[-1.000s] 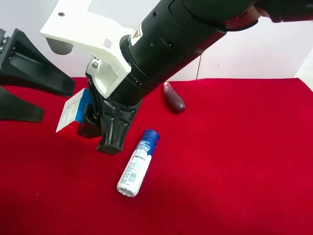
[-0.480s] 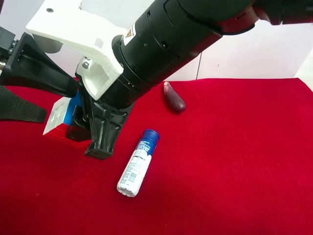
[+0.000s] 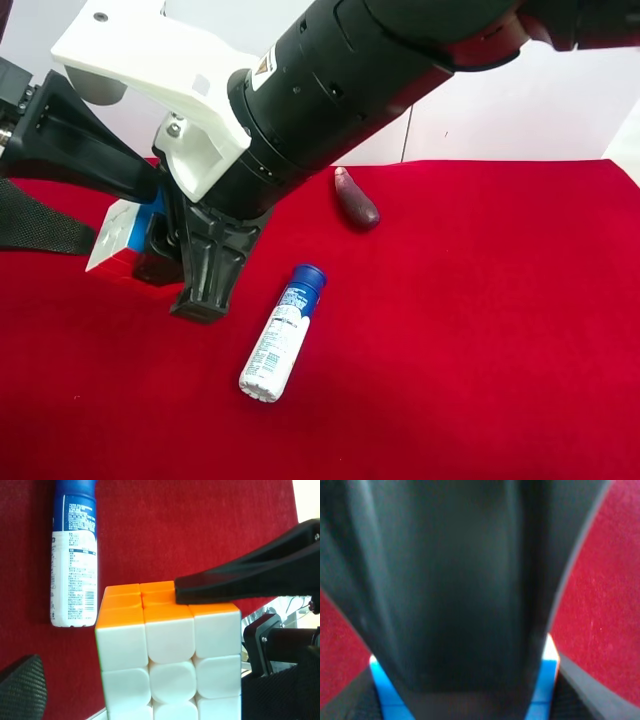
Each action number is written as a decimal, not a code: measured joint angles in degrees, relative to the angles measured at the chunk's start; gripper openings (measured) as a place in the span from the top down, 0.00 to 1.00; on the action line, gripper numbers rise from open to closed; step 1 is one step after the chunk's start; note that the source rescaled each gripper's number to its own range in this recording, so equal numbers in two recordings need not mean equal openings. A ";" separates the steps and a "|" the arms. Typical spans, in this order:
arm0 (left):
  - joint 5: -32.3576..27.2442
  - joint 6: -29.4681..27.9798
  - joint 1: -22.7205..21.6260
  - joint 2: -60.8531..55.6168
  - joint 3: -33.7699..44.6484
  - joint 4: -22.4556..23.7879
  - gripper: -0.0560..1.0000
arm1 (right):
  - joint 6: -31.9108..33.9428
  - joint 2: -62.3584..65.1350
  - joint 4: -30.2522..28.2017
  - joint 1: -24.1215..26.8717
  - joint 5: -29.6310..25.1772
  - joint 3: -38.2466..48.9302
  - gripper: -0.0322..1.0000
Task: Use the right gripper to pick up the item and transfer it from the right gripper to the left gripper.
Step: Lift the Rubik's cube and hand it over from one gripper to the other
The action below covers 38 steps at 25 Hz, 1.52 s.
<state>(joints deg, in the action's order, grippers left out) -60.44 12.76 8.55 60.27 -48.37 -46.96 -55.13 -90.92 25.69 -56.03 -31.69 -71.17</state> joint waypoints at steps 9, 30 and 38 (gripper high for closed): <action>0.93 0.00 0.00 0.00 2.57 -0.10 0.00 | -0.12 0.00 0.00 0.00 0.81 0.00 0.97; 2.03 0.67 0.00 3.16 2.62 -2.89 0.31 | -0.12 0.00 1.04 0.00 0.90 0.00 0.97; 1.92 0.73 0.11 3.16 2.62 -4.42 0.92 | -0.12 -0.05 1.05 0.00 1.13 0.00 0.97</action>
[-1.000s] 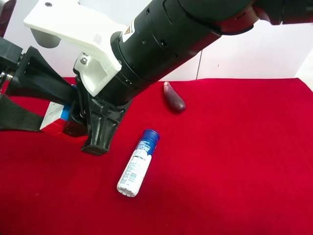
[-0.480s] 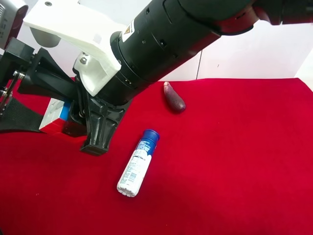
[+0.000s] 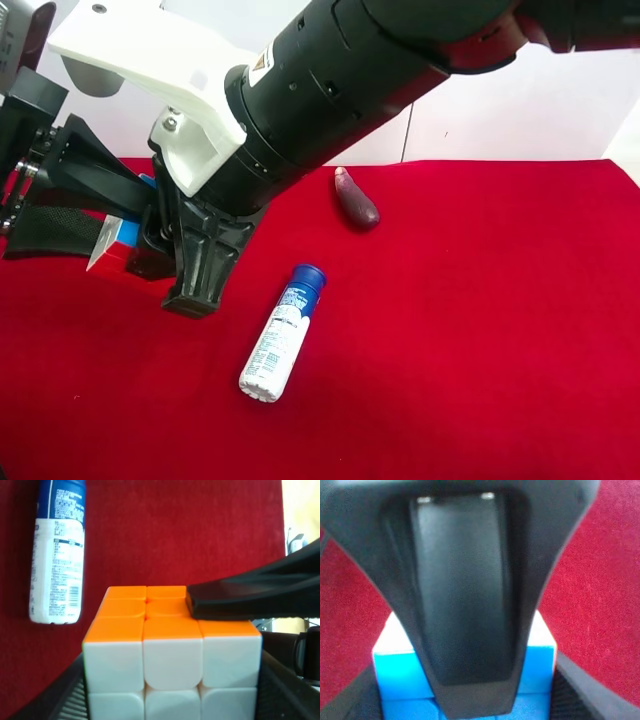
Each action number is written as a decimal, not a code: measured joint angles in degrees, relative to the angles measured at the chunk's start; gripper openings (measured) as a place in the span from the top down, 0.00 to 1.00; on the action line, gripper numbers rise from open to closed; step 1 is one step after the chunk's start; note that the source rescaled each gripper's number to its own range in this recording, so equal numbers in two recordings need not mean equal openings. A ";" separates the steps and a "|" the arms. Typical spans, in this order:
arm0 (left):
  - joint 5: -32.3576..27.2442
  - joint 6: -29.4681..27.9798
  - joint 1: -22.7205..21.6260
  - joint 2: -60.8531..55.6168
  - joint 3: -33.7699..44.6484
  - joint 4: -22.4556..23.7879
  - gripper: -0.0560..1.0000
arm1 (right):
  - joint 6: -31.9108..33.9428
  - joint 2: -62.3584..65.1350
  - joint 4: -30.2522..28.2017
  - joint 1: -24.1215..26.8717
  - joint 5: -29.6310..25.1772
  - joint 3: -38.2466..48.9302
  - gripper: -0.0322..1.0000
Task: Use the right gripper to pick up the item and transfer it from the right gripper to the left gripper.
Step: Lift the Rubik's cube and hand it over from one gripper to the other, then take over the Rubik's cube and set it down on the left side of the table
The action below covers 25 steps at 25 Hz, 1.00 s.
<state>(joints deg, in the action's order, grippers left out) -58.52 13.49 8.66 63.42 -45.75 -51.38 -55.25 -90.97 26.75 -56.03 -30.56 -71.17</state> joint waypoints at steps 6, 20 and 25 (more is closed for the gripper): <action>0.00 0.11 0.00 0.00 0.00 0.00 0.92 | 0.00 0.00 0.00 0.00 0.05 0.00 0.97; 0.01 0.34 0.00 0.18 0.00 1.15 0.92 | 1.44 0.83 -1.35 0.00 -0.47 0.00 0.01; 0.01 0.34 0.00 0.18 0.00 1.15 0.92 | 6.92 4.77 -5.94 0.00 -7.03 0.00 0.00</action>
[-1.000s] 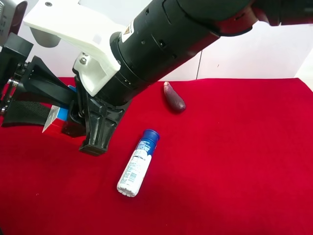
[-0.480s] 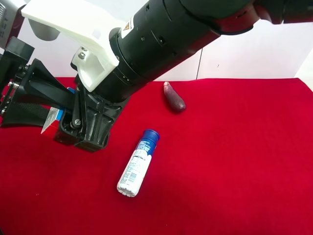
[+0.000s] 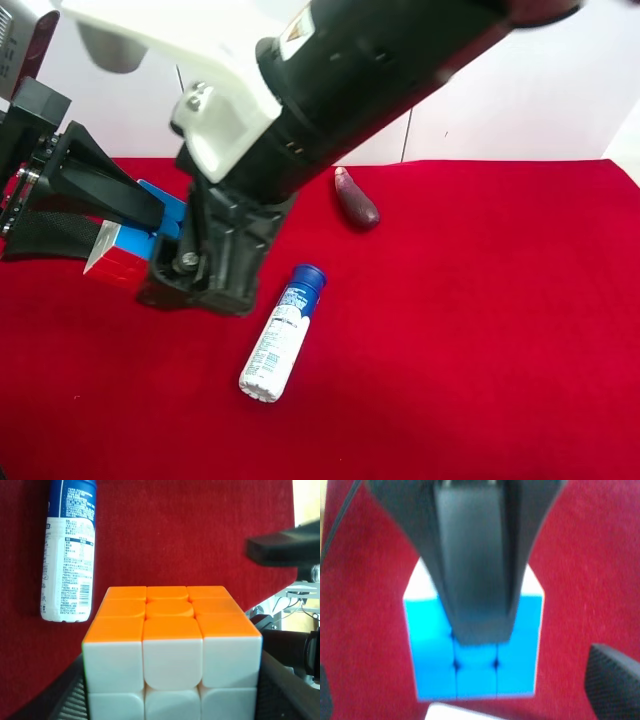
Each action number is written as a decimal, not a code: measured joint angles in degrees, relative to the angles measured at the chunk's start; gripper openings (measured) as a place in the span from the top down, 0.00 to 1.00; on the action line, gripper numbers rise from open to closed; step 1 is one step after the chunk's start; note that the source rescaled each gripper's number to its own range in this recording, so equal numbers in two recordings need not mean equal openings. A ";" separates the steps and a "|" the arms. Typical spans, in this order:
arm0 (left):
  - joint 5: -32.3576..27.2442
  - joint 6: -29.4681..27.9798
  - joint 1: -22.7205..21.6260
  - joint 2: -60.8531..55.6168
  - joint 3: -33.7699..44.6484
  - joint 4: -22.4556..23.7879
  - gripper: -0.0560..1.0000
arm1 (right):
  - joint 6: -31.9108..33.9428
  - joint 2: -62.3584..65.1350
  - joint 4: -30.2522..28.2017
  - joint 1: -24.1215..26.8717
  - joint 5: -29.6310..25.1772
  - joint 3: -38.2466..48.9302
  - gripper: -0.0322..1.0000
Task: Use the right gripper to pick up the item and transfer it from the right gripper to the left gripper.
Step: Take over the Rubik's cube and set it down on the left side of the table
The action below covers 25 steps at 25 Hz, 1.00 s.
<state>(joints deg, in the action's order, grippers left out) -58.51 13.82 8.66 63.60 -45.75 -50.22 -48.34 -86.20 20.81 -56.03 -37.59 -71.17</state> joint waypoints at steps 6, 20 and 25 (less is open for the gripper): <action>0.00 0.00 0.00 0.00 0.00 0.00 0.92 | 13.03 5.75 -11.74 0.00 -11.07 0.00 0.00; 0.00 0.00 0.00 0.00 0.00 0.00 0.92 | 29.44 12.27 -19.30 0.00 -31.57 2.69 0.00; 0.00 0.00 0.00 0.00 0.00 0.13 0.92 | 32.06 18.33 -19.30 0.00 -32.17 13.06 0.00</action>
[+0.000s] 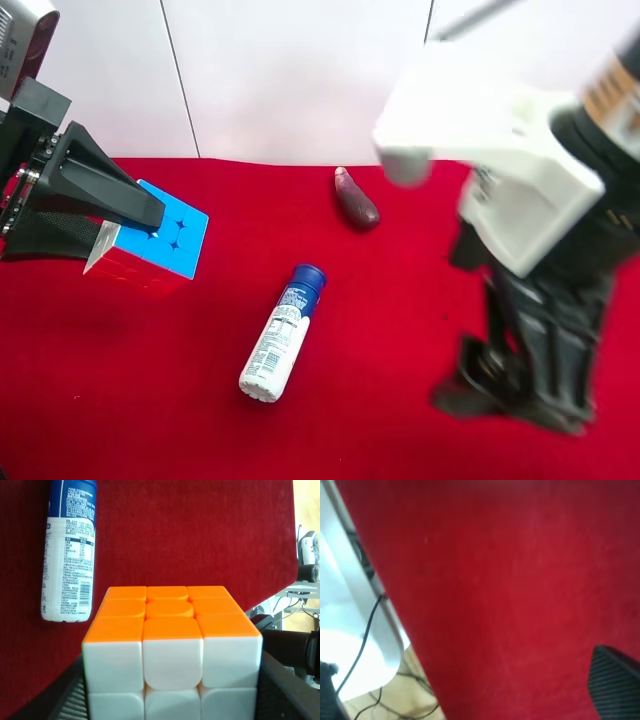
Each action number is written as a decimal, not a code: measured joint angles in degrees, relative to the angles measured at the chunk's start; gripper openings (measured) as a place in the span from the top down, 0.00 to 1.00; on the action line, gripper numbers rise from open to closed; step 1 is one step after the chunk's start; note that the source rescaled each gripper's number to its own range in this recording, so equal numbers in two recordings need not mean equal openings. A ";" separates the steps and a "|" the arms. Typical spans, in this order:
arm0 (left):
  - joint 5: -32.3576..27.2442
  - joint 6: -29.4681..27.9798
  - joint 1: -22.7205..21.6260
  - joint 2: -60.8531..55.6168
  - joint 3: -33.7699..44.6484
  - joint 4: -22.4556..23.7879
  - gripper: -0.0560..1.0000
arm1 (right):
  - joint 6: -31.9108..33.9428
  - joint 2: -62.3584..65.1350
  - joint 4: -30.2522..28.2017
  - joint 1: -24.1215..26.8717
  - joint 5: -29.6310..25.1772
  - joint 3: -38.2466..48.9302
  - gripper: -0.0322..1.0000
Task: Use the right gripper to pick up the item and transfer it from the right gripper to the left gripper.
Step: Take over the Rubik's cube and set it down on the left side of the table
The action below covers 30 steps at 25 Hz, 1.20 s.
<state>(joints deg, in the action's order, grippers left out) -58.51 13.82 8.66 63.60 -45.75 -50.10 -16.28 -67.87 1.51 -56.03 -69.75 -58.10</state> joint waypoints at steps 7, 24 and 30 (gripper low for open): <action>0.00 0.00 0.00 0.00 0.00 0.05 0.92 | 5.43 12.44 0.00 0.00 0.68 10.96 0.00; 0.00 0.64 0.00 0.00 0.00 0.05 0.92 | 17.66 50.23 -0.12 -0.02 8.17 30.22 0.00; 0.00 0.64 0.00 0.00 0.00 0.05 0.92 | 18.03 55.99 -0.37 -0.02 8.66 30.50 0.00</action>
<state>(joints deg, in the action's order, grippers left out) -58.51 14.46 8.66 63.60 -45.75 -50.05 1.75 -11.87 1.14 -56.04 -61.09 -27.60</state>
